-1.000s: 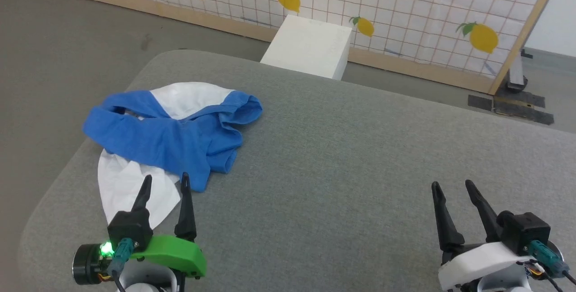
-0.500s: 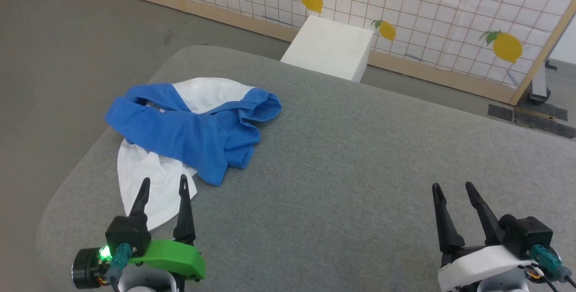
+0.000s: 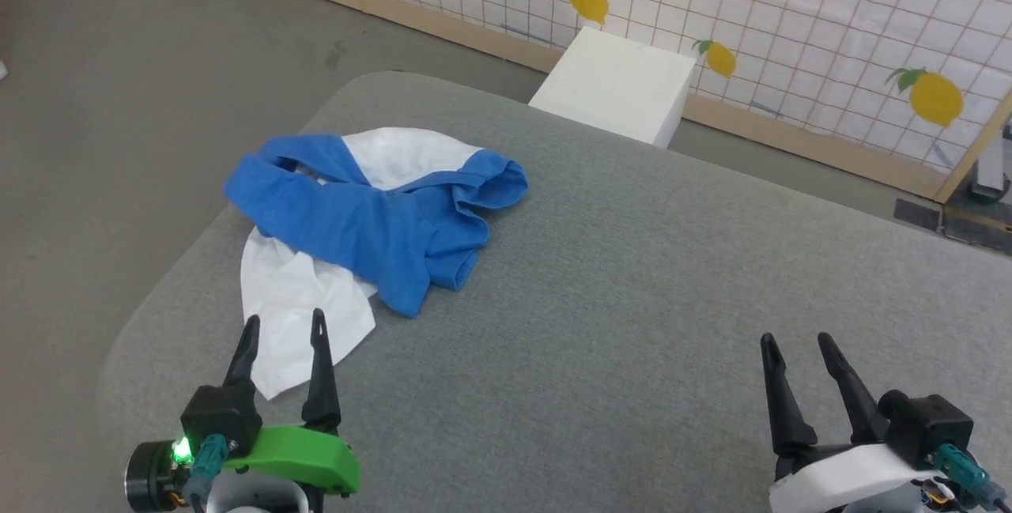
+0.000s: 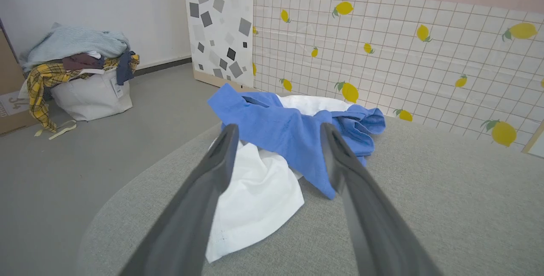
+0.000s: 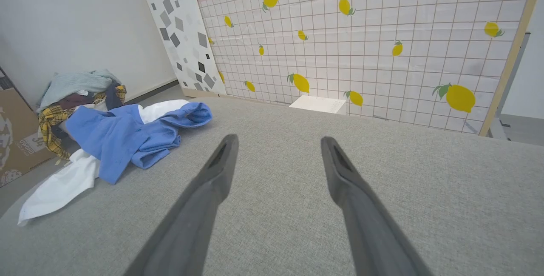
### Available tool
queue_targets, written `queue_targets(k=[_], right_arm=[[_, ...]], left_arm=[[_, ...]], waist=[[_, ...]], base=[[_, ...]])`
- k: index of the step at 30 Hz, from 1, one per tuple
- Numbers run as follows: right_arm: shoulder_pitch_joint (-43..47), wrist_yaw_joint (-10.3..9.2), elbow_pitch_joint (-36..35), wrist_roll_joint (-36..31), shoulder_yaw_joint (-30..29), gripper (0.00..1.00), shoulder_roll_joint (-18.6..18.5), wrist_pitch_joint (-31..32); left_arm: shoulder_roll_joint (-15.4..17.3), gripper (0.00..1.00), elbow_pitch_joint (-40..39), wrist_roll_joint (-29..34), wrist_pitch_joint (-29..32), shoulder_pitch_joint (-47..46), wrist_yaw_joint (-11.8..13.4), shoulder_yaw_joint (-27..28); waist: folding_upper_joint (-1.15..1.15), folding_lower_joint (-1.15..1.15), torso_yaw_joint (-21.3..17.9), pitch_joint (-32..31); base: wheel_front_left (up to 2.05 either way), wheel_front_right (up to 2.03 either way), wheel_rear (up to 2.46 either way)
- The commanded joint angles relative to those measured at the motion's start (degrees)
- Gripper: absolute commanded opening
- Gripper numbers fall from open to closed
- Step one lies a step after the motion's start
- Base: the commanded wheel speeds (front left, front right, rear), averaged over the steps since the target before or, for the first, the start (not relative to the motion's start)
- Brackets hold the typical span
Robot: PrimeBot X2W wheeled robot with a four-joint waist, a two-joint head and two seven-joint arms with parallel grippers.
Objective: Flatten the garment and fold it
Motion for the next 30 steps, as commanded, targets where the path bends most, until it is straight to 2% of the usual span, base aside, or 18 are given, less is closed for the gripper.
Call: queue_targets(k=[1,18,30], right_arm=[[0.6,-0.08,0.3,0.8,0.0,1.0,0.0,-0.8],[1.2,-0.1,1.7,2.5,0.1,1.0,0.0,-2.8],[1.3,-0.1,1.4,-0.3,-0.7,1.0,0.0,-2.8]], left_arm=[[-0.2,1.0,0.3,-0.8,-0.7,1.0,0.2,-0.1],[-0.3,1.0,0.9,-1.6,-2.7,1.5,0.5,0.0],[-0.3,1.0,1.0,-1.6,-2.8,1.6,0.5,0.2]], waist=[[0.0,0.0,0.6,0.1],[0.0,0.0,4.5,-0.3],[0.0,0.0,3.9,-0.3]], base=[[0.0,0.0,0.0],[0.0,0.0,0.0],[0.0,0.0,0.0]])
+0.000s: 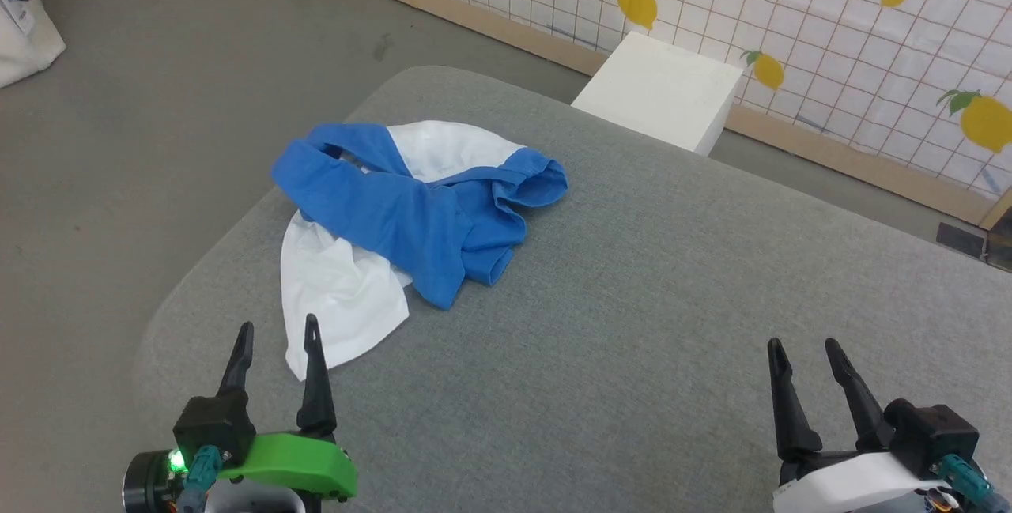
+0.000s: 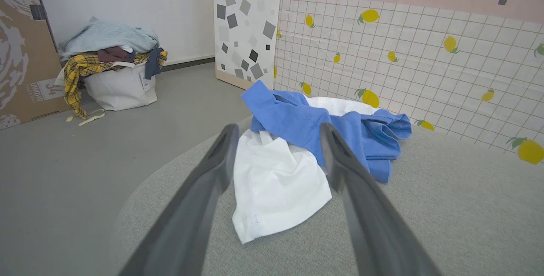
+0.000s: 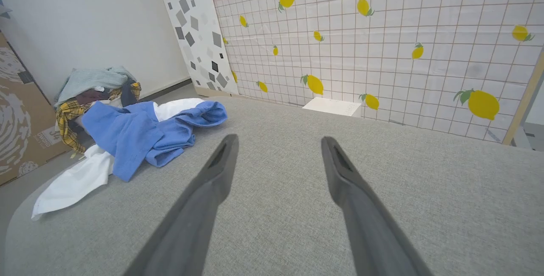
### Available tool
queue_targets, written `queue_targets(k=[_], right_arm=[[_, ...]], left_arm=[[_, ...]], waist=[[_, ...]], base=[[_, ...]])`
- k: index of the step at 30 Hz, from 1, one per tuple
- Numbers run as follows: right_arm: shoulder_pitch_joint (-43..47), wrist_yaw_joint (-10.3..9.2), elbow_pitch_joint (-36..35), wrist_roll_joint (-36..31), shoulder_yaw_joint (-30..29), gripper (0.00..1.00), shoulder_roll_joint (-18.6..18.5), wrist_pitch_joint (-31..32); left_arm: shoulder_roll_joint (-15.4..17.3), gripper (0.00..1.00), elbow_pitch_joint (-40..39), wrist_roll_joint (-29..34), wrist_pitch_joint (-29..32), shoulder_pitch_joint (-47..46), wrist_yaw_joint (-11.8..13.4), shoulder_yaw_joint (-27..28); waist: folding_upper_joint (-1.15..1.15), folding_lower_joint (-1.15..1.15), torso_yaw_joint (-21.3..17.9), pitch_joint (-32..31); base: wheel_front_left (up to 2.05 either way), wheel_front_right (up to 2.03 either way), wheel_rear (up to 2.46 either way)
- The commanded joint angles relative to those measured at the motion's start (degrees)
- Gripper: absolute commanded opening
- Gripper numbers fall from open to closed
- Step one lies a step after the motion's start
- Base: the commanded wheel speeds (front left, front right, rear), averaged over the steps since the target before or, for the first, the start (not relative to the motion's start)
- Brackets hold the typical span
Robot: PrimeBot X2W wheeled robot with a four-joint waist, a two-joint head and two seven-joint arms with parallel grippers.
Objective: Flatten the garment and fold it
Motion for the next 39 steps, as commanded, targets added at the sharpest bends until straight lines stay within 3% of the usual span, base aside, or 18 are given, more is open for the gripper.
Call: queue_targets(k=[1,8,13,20,24,34,39], right_arm=[[1.0,-0.09,-0.1,-1.1,-0.3,1.0,0.0,-0.3],[0.6,-0.09,-1.3,-2.9,-0.8,1.0,0.0,0.7],[-0.5,-0.09,-3.4,-4.4,-0.6,1.0,0.0,2.6],[-3.2,-0.09,-8.5,-8.1,-0.5,1.0,0.0,7.1],[-4.4,-0.09,-11.5,-9.5,-0.9,1.0,0.0,9.3],[-5.9,-0.09,-15.0,-10.5,-2.1,1.0,0.0,10.8],[-6.5,-0.09,-15.0,-10.1,-1.9,1.0,0.0,10.9]], left_arm=[[-0.3,1.0,0.1,0.0,-0.4,1.1,0.2,0.0],[0.2,1.0,3.1,0.5,-0.4,-1.3,-1.4,-0.8],[1.3,1.0,10.1,-1.5,2.1,-12.2,-3.1,-0.1],[1.9,1.0,24.9,-11.4,14.6,-32.2,-5.6,4.7],[4.0,1.0,33.5,-14.7,23.5,-40.5,-6.6,5.5],[6.8,1.0,47.6,-17.9,36.6,-47.0,-7.3,5.8],[6.6,1.0,51.5,-19.1,38.7,-46.8,-7.3,5.9]], waist=[[0.0,0.0,-0.1,-0.1],[0.0,0.0,-0.5,0.3],[0.0,0.0,-1.8,2.7],[0.0,0.0,-6.7,10.7],[0.0,0.0,-10.3,15.9],[0.0,0.0,-15.0,23.1],[0.0,0.0,-15.2,23.8]], base=[[0.0,0.0,0.0],[0.0,0.0,0.0],[0.0,0.0,0.0],[0.0,0.0,0.0],[0.0,0.0,0.0],[0.0,0.0,0.0],[0.0,0.0,0.0]])
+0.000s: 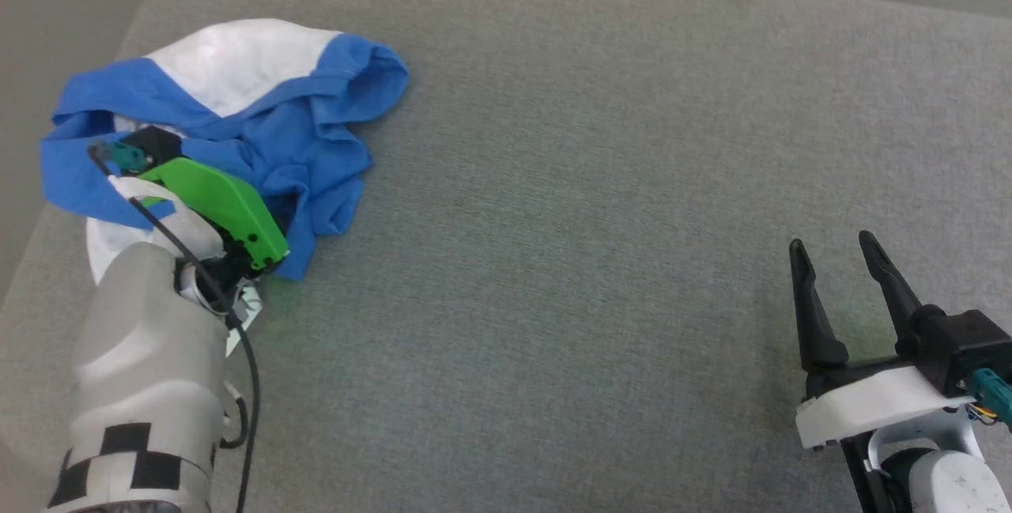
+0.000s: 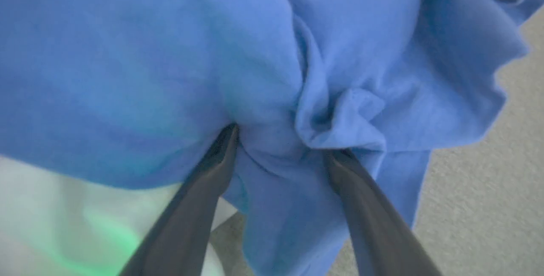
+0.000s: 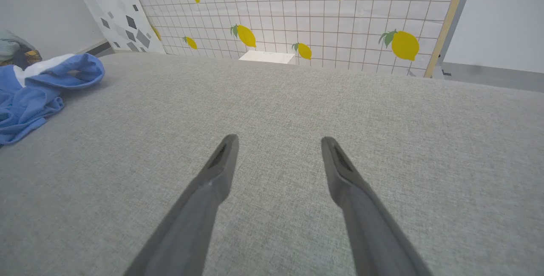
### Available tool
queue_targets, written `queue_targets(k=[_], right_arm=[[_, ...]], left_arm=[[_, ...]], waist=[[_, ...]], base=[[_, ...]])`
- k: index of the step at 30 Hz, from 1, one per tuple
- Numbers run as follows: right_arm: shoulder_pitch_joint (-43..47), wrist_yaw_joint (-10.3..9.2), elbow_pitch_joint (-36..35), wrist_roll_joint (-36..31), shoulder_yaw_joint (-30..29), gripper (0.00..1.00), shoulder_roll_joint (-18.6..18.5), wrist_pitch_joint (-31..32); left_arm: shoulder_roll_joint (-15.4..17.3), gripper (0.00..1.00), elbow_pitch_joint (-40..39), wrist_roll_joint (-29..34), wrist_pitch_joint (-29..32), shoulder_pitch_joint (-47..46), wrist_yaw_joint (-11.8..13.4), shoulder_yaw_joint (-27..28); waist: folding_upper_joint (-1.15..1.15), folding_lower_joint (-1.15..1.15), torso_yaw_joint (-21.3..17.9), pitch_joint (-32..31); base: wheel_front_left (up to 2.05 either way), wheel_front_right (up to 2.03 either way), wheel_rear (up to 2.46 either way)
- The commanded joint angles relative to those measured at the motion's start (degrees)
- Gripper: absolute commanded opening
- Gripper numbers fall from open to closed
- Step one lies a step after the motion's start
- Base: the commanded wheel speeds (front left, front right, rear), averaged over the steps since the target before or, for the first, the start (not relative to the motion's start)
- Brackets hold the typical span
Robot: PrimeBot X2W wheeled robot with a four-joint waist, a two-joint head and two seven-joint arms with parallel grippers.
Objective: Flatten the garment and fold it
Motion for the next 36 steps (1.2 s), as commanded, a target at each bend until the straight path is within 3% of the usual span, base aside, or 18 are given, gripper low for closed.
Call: queue_targets(k=[1,2,3,7,12,18,23,27,36], right_arm=[[-1.4,-0.09,-0.2,0.0,0.1,1.0,0.0,0.1],[-1.5,-0.09,0.0,0.1,0.1,1.0,0.0,0.0],[-1.6,-0.09,0.4,0.3,0.2,1.0,0.0,-0.2],[-1.7,-0.09,2.0,1.3,0.7,1.0,0.0,-1.1],[-1.5,-0.09,5.1,3.7,1.6,1.0,0.0,-3.2],[-1.1,-0.09,9.6,7.7,1.8,1.0,0.0,-6.7],[-0.2,-0.09,12.5,9.5,0.7,1.0,0.0,-8.7],[0.7,-0.09,14.0,10.3,-1.1,1.0,0.0,-9.6],[3.2,-0.09,15.3,10.5,-4.4,1.0,0.0,-10.5]], left_arm=[[-0.8,1.0,1.5,-0.2,0.0,0.2,0.1,-0.2],[-0.8,0.66,1.8,-0.2,-0.5,0.2,0.1,-0.3],[-0.8,0.0,1.8,0.0,-2.3,0.1,0.2,-0.3],[-0.4,0.0,0.8,-0.3,-8.6,-1.2,0.3,0.5],[-0.8,0.0,-4.1,-1.3,-16.6,-6.6,-1.6,0.1],[-1.9,0.0,-15.6,-3.9,-19.5,-14.0,-2.6,-6.6],[-2.0,0.0,-28.0,-11.4,-15.8,-16.6,-2.7,-15.9],[-1.4,0.0,-33.5,-15.4,-10.0,-14.1,-2.7,-22.1],[0.1,0.0,-37.7,-18.3,5.0,6.8,-2.7,-36.4]], waist=[[0.0,0.0,-2.0,2.0],[0.0,0.0,-1.9,1.9],[0.0,0.0,-1.8,1.5],[0.0,0.0,-1.7,-0.6],[0.0,0.0,-2.7,-5.5],[0.0,0.0,-6.9,-11.8],[0.0,0.0,-11.9,-15.5],[0.0,0.0,-15.3,-16.7],[0.0,0.0,-19.4,-17.2]], base=[[0.0,0.0,0.0],[0.0,0.0,0.0],[0.0,0.0,0.0],[0.0,0.0,0.0],[0.0,0.0,0.0],[0.0,0.0,0.0],[0.0,0.0,0.0],[0.0,0.0,0.0],[0.0,0.0,0.0]])
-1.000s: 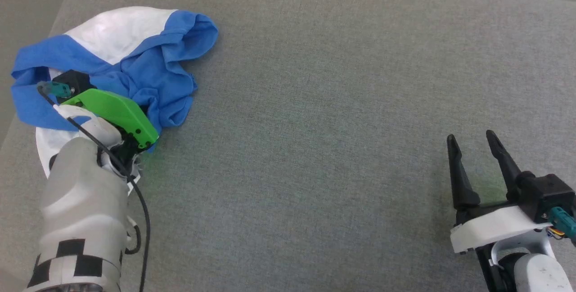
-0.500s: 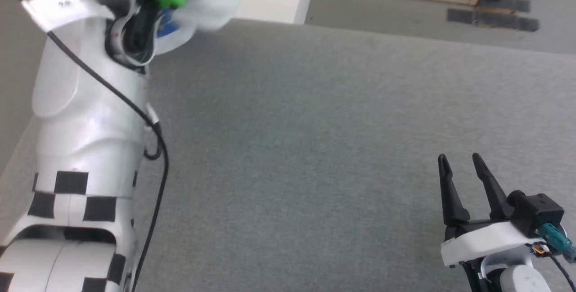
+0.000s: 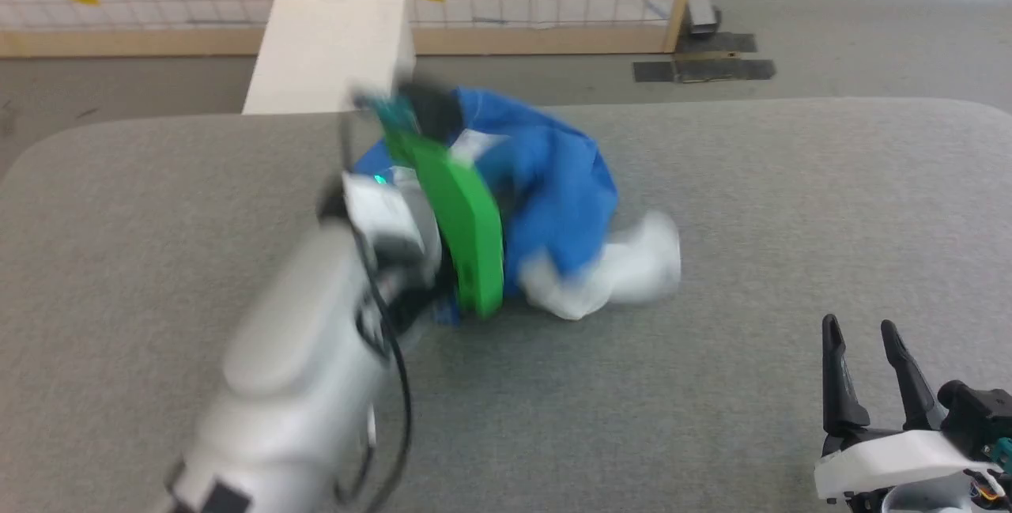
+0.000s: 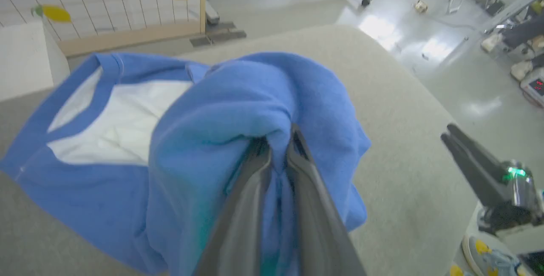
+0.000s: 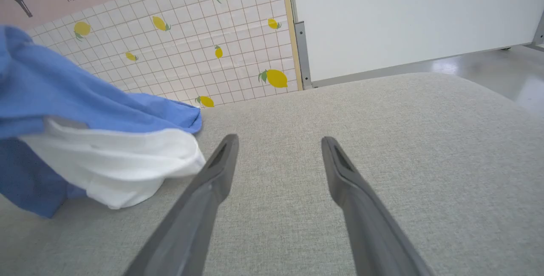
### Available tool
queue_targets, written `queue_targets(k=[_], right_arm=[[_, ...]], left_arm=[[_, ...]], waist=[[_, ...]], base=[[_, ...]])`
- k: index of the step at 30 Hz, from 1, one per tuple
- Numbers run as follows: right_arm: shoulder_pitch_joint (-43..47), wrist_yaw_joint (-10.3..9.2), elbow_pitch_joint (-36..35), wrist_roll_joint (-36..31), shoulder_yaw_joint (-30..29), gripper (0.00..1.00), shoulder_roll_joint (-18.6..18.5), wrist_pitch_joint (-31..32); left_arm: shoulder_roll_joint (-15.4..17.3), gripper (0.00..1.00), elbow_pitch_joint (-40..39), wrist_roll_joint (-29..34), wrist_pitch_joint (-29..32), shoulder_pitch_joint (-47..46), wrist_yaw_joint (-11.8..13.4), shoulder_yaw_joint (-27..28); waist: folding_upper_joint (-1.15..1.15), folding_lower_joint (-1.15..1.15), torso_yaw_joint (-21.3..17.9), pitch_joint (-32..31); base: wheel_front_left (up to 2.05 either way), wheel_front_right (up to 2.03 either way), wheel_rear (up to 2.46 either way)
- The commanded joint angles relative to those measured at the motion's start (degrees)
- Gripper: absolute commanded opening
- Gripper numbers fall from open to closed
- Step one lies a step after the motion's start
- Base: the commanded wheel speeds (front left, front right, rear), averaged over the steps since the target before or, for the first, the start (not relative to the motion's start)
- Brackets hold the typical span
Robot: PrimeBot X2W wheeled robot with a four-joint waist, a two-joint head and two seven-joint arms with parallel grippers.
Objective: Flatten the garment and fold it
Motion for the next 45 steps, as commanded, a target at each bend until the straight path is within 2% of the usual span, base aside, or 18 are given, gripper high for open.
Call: queue_targets(k=[1,6,9,10,11,17,21,26,28,31,33,36,42,45], right_arm=[[0.4,-0.09,0.0,0.2,-0.1,1.0,0.0,-0.5],[0.1,-0.09,-0.5,0.2,-0.3,1.0,0.0,-0.6],[-0.1,-0.09,-0.4,0.3,0.1,1.0,0.0,-0.7],[-0.2,-0.09,-0.3,0.4,0.3,1.0,0.0,-0.7],[-0.2,-0.09,-0.2,0.4,0.4,1.0,0.0,-0.7],[0.0,-0.09,0.6,0.7,1.0,1.0,0.0,-0.8],[0.5,-0.09,0.9,0.9,1.3,1.0,0.0,-0.8],[0.9,-0.09,1.0,0.9,1.3,1.0,0.0,-0.9],[0.9,-0.09,1.4,0.9,1.0,1.0,0.0,-0.8],[0.8,-0.09,2.3,0.9,0.7,1.0,0.0,0.7],[0.4,-0.09,3.1,0.4,0.6,1.0,0.0,2.5],[-1.4,-0.09,3.9,-0.3,0.6,1.0,0.0,6.5],[-12.4,-0.09,4.6,-3.6,3.9,1.0,0.0,18.8],[-20.7,-0.09,7.2,-5.5,7.0,1.0,0.0,28.1]], left_arm=[[0.6,0.0,0.1,-0.7,2.3,4.6,-0.2,-1.8],[1.3,0.0,0.8,-2.9,8.9,16.1,1.9,-6.7],[1.6,0.0,0.5,-3.0,10.0,18.8,3.1,-7.7],[1.2,0.11,-0.2,-3.8,9.3,19.3,3.6,-6.8],[1.1,1.0,-1.0,-4.2,8.3,19.4,4.0,-5.9],[0.2,1.0,-7.9,-8.0,-2.4,19.2,6.5,4.5],[0.5,1.0,-11.2,-8.1,-13.5,20.8,8.2,12.7],[2.7,1.0,-11.7,1.1,-33.6,24.9,11.3,19.6],[4.0,1.0,-11.1,6.0,-39.4,27.2,12.2,19.5],[6.5,1.0,-10.1,15.3,-42.4,30.2,14.7,17.9],[5.8,1.0,-10.5,18.2,-42.9,32.0,16.2,18.4],[4.3,1.0,-12.4,21.5,-43.1,34.2,17.1,19.3],[2.4,1.0,-14.1,24.7,-43.1,36.0,15.2,20.6],[1.3,1.0,-14.4,25.6,-43.1,35.1,14.1,21.3]], waist=[[0.0,0.0,-2.6,-1.3],[0.0,0.0,-2.9,-0.5],[0.0,0.0,-2.5,-0.4],[0.0,0.0,-2.2,-0.5],[0.0,0.0,-2.0,-0.6],[0.0,0.0,-1.2,-2.4],[0.0,0.0,-1.2,-3.6],[0.0,0.0,-1.3,-4.0],[0.0,0.0,-1.4,-4.0],[0.0,0.0,-1.6,-3.8],[0.0,0.0,-1.6,-3.5],[0.0,0.0,-1.5,-2.3],[0.0,0.0,-1.0,1.1],[0.0,0.0,-0.1,3.2]], base=[[0.0,0.0,0.0],[0.0,0.0,0.0],[0.0,0.0,0.0],[0.0,0.0,0.0],[0.0,0.0,0.0],[0.0,0.0,0.0],[0.0,0.0,0.0],[0.0,0.0,0.0],[0.0,0.0,0.0],[0.0,0.0,0.0],[0.0,0.0,0.0],[0.0,0.0,0.0],[0.0,0.0,0.0],[0.0,0.0,0.0]])
